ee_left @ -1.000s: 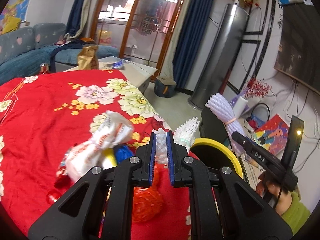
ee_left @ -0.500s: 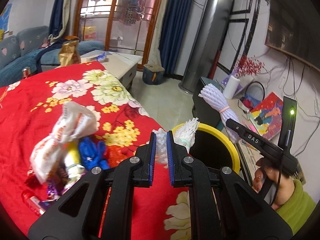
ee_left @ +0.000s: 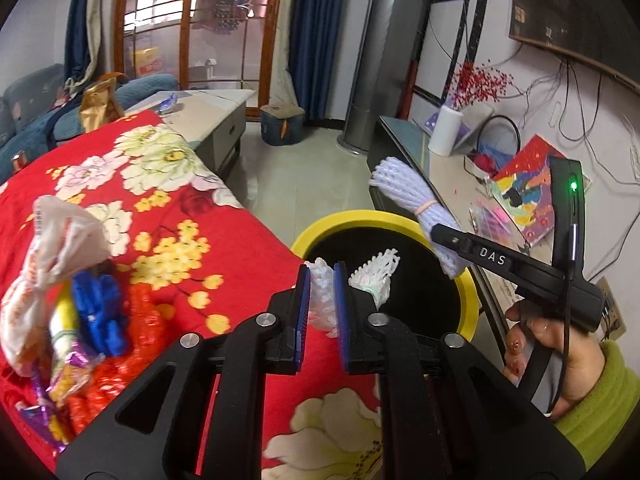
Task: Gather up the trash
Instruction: 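Carry both held items over the yellow bin and open both tools to drop them, then move both open tools back over the trash pile on the bed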
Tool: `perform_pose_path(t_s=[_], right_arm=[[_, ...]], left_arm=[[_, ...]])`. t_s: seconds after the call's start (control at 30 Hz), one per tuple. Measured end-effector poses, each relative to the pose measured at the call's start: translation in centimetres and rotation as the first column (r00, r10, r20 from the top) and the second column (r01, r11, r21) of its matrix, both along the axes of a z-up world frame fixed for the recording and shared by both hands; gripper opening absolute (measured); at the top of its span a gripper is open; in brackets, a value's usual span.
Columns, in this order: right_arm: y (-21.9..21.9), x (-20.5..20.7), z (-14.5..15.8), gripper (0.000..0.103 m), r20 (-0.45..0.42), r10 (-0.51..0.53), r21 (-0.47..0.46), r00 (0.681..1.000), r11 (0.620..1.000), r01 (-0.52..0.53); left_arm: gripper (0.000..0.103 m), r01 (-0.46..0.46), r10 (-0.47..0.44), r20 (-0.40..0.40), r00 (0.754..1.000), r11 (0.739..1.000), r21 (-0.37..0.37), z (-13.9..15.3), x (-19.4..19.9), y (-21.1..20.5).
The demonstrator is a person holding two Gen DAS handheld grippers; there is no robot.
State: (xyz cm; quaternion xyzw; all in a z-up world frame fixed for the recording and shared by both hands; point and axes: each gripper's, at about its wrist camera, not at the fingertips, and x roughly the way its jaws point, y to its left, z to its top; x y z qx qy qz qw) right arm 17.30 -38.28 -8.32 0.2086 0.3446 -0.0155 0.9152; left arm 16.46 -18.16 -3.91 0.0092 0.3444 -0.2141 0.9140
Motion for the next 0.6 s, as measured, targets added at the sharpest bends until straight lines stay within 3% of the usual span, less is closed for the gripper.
perform_pose_path(t_s=[0.03, 0.07, 0.17, 0.23, 0.37, 0.6], right_arm=[[-0.2, 0.0, -0.2, 0.052, -0.007, -0.004, 0.01, 1.0, 1.0, 0.004], [-0.4, 0.1, -0.3, 0.058, -0.012, -0.011, 0.015, 1.0, 1.0, 0.011], [-0.8, 0.0, -0.7, 0.062, -0.022, -0.027, 0.009, 0.999, 1.0, 0.028], [-0.9, -0.2, -0.9, 0.062, -0.025, -0.037, 0.002, 0.999, 0.999, 0.037], [-0.7, -0.7, -0.8, 0.062, -0.011, -0.046, -0.007, 0.999, 0.999, 0.046], [1.1, -1.2, 0.7, 0.063, 0.031, -0.001, -0.026, 1.0, 1.0, 0.002]], left_arm=[[0.041, -0.001, 0.001, 0.008, 1.0, 1.0, 0.004, -0.1, 0.0, -0.2], [0.051, -0.002, 0.002, 0.015, 1.0, 1.0, 0.006, -0.2, 0.0, -0.4], [0.06, -0.003, 0.003, 0.005, 1.0, 1.0, -0.022, -0.5, 0.0, 0.0], [0.078, -0.018, 0.018, 0.007, 1.0, 0.999, -0.034, -0.5, -0.2, 0.3], [0.09, -0.048, 0.049, 0.015, 0.999, 0.997, -0.065, -0.1, -0.4, 1.6], [0.092, -0.095, 0.099, 0.055, 0.994, 0.992, -0.083, 0.9, -1.3, 3.9]])
